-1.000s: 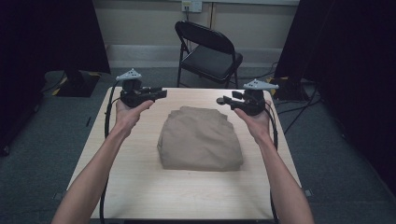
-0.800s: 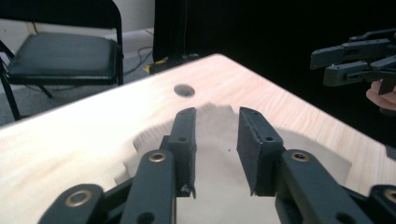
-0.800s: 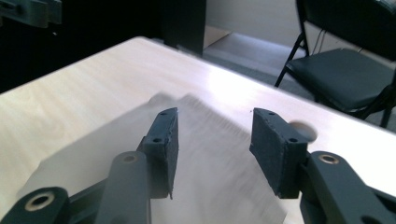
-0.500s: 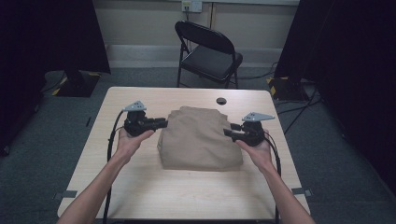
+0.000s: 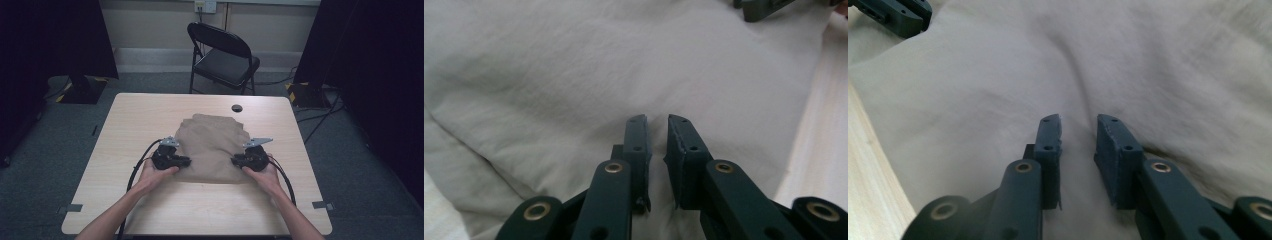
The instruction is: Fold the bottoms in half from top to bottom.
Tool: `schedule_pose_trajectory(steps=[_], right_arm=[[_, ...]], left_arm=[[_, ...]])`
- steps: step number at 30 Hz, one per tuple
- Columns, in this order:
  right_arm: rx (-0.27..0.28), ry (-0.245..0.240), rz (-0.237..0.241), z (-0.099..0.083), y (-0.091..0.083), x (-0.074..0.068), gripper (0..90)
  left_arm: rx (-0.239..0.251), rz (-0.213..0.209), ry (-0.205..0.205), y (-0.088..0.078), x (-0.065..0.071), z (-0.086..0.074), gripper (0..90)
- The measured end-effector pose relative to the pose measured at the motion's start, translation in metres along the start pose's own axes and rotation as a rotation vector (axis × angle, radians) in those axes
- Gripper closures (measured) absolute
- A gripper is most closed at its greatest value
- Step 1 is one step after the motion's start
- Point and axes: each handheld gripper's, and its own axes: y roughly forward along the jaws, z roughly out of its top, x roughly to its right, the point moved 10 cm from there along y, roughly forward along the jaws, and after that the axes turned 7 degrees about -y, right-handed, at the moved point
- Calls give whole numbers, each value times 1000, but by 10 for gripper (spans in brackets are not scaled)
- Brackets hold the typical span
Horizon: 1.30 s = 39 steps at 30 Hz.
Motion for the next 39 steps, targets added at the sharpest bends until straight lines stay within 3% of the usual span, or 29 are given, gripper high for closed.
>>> schedule_pose_trajectory(steps=[5, 12, 15, 20, 22, 24, 27, 29, 31, 34, 36, 38, 39], right_arm=[[-6, 13, -9, -8, 4, 2, 683], [-14, -1, 4, -13, -1, -6, 671], [-33, -41, 11, -16, -4, -15, 671], [-36, -36, 68, -21, -10, -36, 653], [-53, -62, 89, -25, -15, -48, 644], [-60, -82, 99, -29, -19, -57, 638], [-69, -92, 122, -31, -25, -68, 598], [-34, -83, 115, -24, -28, -67, 621], [0, -73, 120, -15, -29, -62, 754], [27, -47, 90, -4, -25, -51, 840], [20, -55, 63, 0, -19, -44, 853], [-4, -48, 24, -3, -11, -34, 875], [-30, -40, 22, -9, -7, -30, 886]], left_arm=[[-6, 2, 20, 0, 1, -4, 786], [-29, -40, 31, -6, 11, -14, 787], [-46, -45, 40, -11, 17, -21, 786], [-84, -42, 49, -22, 29, -37, 787], [-91, -41, 36, -27, 36, -44, 788], [-101, -67, 22, -31, 44, -50, 792], [-122, -73, 44, -36, 52, -54, 779], [-89, -78, 35, -38, 50, -44, 766], [-60, -78, 21, -39, 44, -31, 775], [-19, -58, 0, -34, 33, -11, 779], [-25, -45, 9, -26, 24, -4, 787], [-77, -24, -20, -11, 10, -11, 799], [-78, -25, -15, -8, 8, -14, 812]])
